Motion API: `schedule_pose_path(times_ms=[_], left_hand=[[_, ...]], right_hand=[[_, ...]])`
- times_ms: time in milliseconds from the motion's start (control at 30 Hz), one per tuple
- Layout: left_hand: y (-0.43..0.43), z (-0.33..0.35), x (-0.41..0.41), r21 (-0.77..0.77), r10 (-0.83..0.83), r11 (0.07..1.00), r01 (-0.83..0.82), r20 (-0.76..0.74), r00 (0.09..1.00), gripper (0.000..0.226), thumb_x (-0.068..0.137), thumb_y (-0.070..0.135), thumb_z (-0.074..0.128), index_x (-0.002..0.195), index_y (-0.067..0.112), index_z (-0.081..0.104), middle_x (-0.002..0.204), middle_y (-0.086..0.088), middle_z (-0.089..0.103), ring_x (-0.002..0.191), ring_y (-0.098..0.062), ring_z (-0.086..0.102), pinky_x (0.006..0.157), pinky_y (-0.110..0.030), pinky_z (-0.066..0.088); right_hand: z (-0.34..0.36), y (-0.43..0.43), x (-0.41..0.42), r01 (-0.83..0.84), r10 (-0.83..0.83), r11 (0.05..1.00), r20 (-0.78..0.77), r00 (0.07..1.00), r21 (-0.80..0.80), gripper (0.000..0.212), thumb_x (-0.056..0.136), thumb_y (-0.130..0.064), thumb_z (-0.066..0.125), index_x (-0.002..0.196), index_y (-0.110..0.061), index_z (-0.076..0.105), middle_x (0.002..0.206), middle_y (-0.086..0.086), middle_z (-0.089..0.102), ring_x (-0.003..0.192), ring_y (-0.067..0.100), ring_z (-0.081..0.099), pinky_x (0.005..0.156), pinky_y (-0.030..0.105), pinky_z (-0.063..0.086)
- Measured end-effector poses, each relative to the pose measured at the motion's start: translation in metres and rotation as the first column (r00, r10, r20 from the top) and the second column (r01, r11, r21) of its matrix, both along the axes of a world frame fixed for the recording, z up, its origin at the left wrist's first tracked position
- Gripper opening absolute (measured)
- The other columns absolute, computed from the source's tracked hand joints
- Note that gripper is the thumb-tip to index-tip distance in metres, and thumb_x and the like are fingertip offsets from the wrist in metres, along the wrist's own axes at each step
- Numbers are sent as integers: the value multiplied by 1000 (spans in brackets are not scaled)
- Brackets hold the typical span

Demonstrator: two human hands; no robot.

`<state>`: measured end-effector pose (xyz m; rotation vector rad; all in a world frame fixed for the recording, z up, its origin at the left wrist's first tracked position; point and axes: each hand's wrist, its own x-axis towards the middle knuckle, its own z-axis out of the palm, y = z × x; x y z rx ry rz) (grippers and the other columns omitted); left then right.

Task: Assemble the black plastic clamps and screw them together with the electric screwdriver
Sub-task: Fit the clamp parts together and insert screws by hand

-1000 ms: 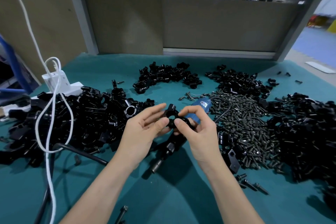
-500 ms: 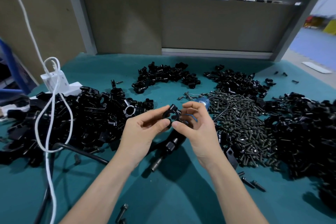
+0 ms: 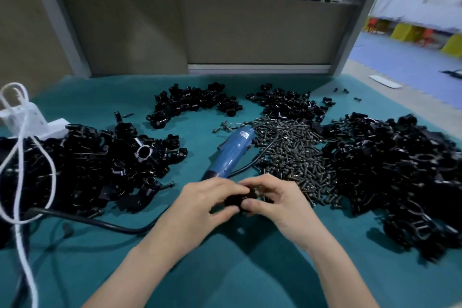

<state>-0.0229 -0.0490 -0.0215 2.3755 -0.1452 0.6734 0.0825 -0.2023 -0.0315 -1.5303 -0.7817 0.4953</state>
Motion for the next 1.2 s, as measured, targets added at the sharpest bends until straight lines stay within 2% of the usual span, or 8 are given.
schedule_pose_path(times_ms=[100, 167, 400, 533, 667, 833, 1033, 1200], left_hand=[[-8, -5, -4, -375, 48, 923, -81, -96, 994, 35, 75, 3, 79, 96, 28, 66, 92, 16, 72, 93, 4, 65, 77, -8, 49], [-15, -10, -3, -518, 71, 845, -133, -137, 988, 33, 74, 0, 78, 92, 25, 68, 90, 14, 73, 89, 0, 68, 77, -10, 51], [-33, -19, 0, -614, 167, 765, -195, -103, 981, 43, 69, -1, 80, 83, 38, 72, 84, 16, 74, 79, -3, 71, 75, -8, 50], [-36, -25, 3, -726, 150, 656, -205, -141, 979, 39, 67, -1, 81, 89, 30, 74, 85, 14, 75, 80, -5, 72, 71, -7, 50], [-33, -28, 6, -805, 56, 569, -168, -166, 985, 36, 68, -4, 78, 94, 20, 74, 90, 5, 76, 88, -10, 72, 76, -11, 51], [-33, -27, 9, -827, 31, 543, -146, -154, 988, 31, 69, -10, 76, 90, 12, 73, 87, 0, 76, 85, -12, 72, 74, -12, 51], [-39, -27, 9, -845, 57, 514, -146, -137, 989, 30, 68, -12, 76, 85, 13, 71, 82, 3, 76, 77, -6, 71, 69, -8, 49], [-41, -28, 8, -845, 60, 513, -151, -140, 988, 32, 69, -8, 76, 85, 19, 73, 85, 1, 76, 80, -10, 72, 71, -11, 51]], right_hand=[[-3, -5, 0, 4, -3, 1000, -69, 998, 16, 35, 74, 11, 73, 87, -21, 73, 89, 5, 69, 77, 12, 64, 65, 24, 55], [-5, -8, 2, -8, 10, 1000, -108, 994, 25, 32, 75, 11, 72, 89, -17, 72, 85, 1, 70, 74, 13, 65, 66, 24, 55], [-5, -15, 3, -1, 4, 1000, -122, 992, 26, 32, 74, 12, 72, 90, -15, 72, 84, 2, 71, 74, 13, 66, 68, 23, 54], [-5, -19, 6, 20, -20, 1000, -105, 994, 1, 33, 73, 10, 74, 90, -18, 72, 83, 0, 72, 74, 9, 66, 68, 20, 53], [-4, -18, 7, 33, -36, 999, -70, 997, -38, 32, 72, 9, 76, 92, -15, 70, 82, -5, 72, 76, 5, 65, 70, 18, 51], [-3, -18, 6, 71, -73, 996, -48, 996, -44, 34, 71, 8, 77, 91, -18, 72, 86, -6, 72, 82, 6, 66, 76, 19, 50], [-3, -20, 6, 74, -78, 995, -61, 995, -59, 33, 72, 10, 76, 93, -16, 72, 88, -2, 74, 85, 9, 68, 78, 21, 52], [-1, -22, 7, 71, -75, 995, -63, 995, -71, 34, 71, 10, 75, 92, -17, 71, 86, -5, 73, 83, 7, 68, 76, 19, 51]])
